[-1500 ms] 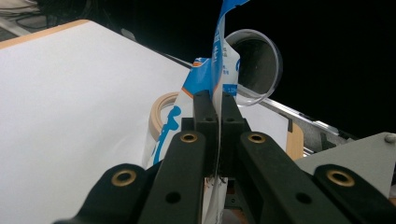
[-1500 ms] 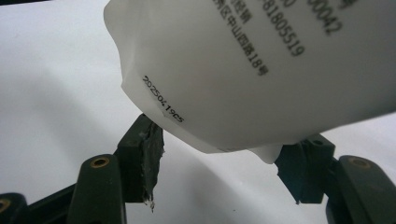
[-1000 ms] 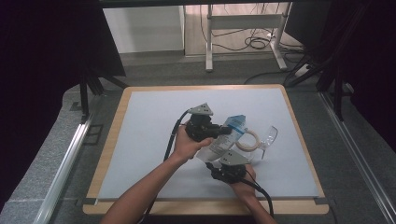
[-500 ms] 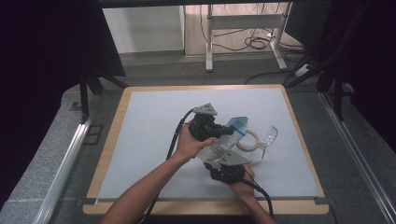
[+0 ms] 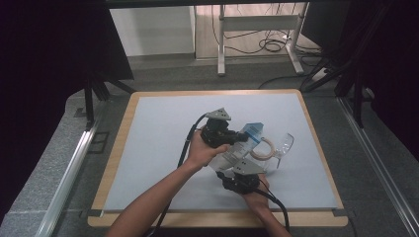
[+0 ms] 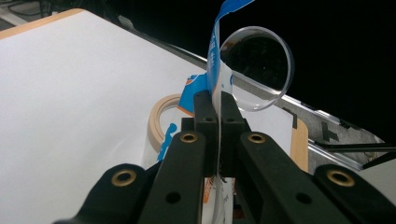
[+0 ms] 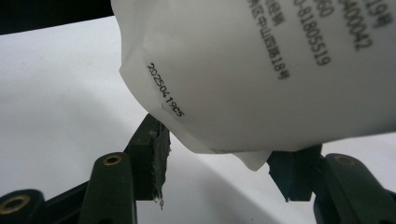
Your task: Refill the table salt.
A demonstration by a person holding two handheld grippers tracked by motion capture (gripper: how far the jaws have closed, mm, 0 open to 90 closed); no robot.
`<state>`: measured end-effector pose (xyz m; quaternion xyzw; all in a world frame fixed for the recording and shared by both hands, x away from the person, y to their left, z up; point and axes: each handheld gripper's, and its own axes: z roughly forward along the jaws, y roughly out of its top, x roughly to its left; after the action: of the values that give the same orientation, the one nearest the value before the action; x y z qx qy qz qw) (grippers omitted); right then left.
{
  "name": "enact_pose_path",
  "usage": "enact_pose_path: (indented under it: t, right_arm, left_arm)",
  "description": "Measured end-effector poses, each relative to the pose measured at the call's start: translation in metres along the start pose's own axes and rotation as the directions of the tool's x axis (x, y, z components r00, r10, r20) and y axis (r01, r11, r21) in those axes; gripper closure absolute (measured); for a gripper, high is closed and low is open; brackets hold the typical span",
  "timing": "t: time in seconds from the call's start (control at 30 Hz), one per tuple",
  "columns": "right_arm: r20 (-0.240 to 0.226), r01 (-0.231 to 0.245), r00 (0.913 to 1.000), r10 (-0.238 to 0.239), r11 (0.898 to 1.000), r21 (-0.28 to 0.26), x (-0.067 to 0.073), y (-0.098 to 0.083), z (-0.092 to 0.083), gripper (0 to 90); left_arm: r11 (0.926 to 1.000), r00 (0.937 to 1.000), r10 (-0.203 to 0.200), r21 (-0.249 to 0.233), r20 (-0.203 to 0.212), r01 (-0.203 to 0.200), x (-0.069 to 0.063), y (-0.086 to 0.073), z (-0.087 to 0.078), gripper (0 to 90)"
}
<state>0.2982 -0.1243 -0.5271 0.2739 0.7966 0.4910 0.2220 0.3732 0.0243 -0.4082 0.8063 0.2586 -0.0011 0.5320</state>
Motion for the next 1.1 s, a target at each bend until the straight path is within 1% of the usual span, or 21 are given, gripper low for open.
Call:
enact_pose_path:
  t: [0.27,0.47,0.67,0.87,1.1]
  right_arm:
    - [-0.004,-0.015,0.9999,0.015,1.0,-0.005,0.0,0.0,-0.001,45.5]
    - [-0.012,-0.033,0.9994,0.033,0.999,-0.02,0.001,0.001,-0.002,46.8]
    - [-0.017,-0.038,0.9992,0.037,0.999,-0.029,0.001,0.002,-0.003,47.8]
    - [-0.022,-0.059,0.9981,0.058,0.998,-0.038,0.001,0.003,-0.004,48.5]
    - [-0.027,-0.069,0.9973,0.068,0.997,-0.045,0.001,0.004,-0.005,48.7]
  left_arm:
    - [0.9997,1.0,0.006,0.023,-0.002,-0.006,0.001,0.003,0.004,90.0]
    - [0.9995,1.0,0.005,0.032,0.0,-0.005,0.002,0.007,0.006,90.0]
    - [0.9979,0.9997,0.023,0.061,-0.003,-0.023,0.001,0.011,0.01,90.0]
    - [0.9966,0.9997,0.023,0.079,-0.003,-0.022,0.003,0.014,0.012,90.0]
    - [0.9947,0.9995,0.03,0.099,-0.004,-0.029,0.003,0.018,0.016,90.0]
